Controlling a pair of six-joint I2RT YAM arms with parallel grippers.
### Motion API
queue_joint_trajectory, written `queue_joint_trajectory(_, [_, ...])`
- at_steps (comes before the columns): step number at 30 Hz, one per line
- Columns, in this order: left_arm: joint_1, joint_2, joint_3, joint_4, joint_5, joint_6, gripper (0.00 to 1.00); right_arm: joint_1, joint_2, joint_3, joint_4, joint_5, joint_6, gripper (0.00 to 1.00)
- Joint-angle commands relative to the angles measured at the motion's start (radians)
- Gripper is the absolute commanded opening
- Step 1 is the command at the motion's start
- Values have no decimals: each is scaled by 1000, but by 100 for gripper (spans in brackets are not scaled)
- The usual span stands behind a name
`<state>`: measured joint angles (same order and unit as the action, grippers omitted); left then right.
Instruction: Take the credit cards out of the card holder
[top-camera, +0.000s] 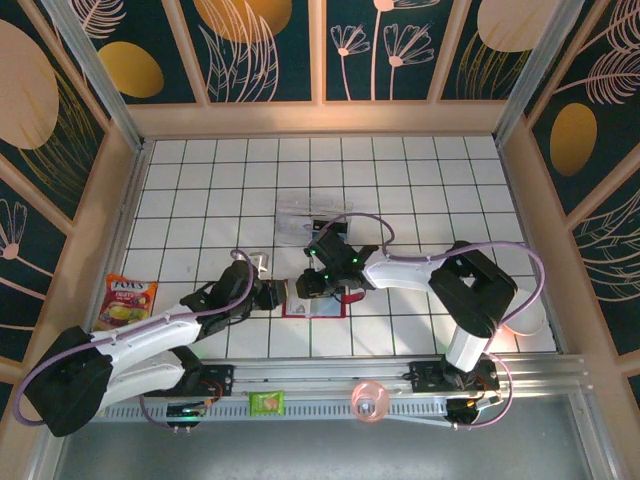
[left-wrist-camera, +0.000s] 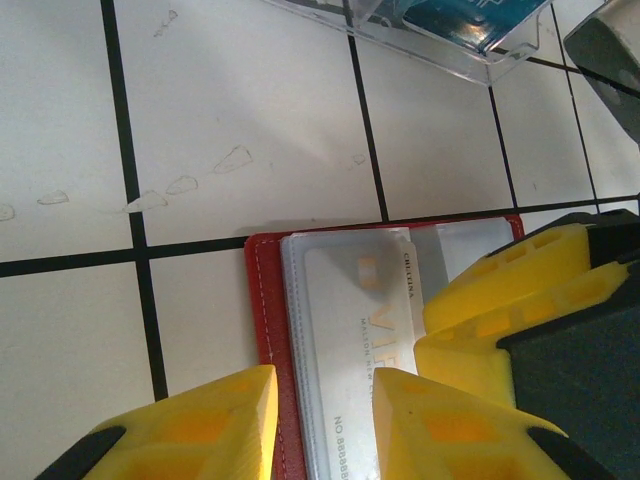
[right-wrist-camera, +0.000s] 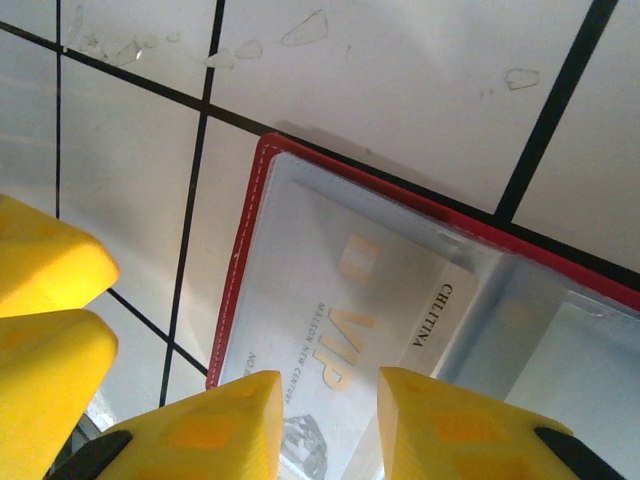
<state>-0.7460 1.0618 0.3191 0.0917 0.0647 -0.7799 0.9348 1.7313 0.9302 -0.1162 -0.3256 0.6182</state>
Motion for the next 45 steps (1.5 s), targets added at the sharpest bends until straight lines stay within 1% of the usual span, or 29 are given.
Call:
queue_joint_trajectory(1, [5, -10, -14, -15, -19, -7, 31, -7, 28, 16, -22, 24, 23, 31])
queue_joint_trajectory(7, [5, -11, -15, -14, -20, -6, 31, 1, 45, 15, -56, 63, 27, 30])
queue_joint_trajectory(15, [5, -14, -14, -19, -20, -6, 29, 25, 14, 21, -91, 144, 17, 31])
queue_joint_trajectory(20, [5, -17, -2, -8, -1, 3, 25, 41, -36, 19, -51, 151, -22, 34])
queue_joint_trajectory(23, [6, -13, 11, 21, 33, 15, 22, 38, -74, 13, -31, 154, -34, 34])
queue_joint_trajectory(26, [5, 28, 32, 70, 79, 32, 19, 23, -94, -8, -17, 135, -27, 33])
queue_joint_trajectory(28, [4, 79, 47, 110, 115, 34, 14, 8, -97, -25, -5, 107, -16, 29])
queue_joint_trajectory(31, [4, 158, 57, 154, 148, 31, 11, 1, -92, -33, 1, 78, -11, 27])
queue_joint_trajectory(35, [4, 217, 73, 154, 142, 40, 7, -1, -82, -32, -5, 59, -8, 27])
queue_joint_trajectory(38, [4, 248, 84, 122, 116, 42, 1, -4, -71, -38, -5, 41, -2, 27])
queue_joint_trajectory(41, [4, 263, 86, 82, 92, 44, 0, -7, -57, -39, -7, 25, 3, 27])
queue_joint_trajectory(45, [4, 277, 75, 58, 95, 35, 0, -13, -42, -40, -14, 16, 9, 27])
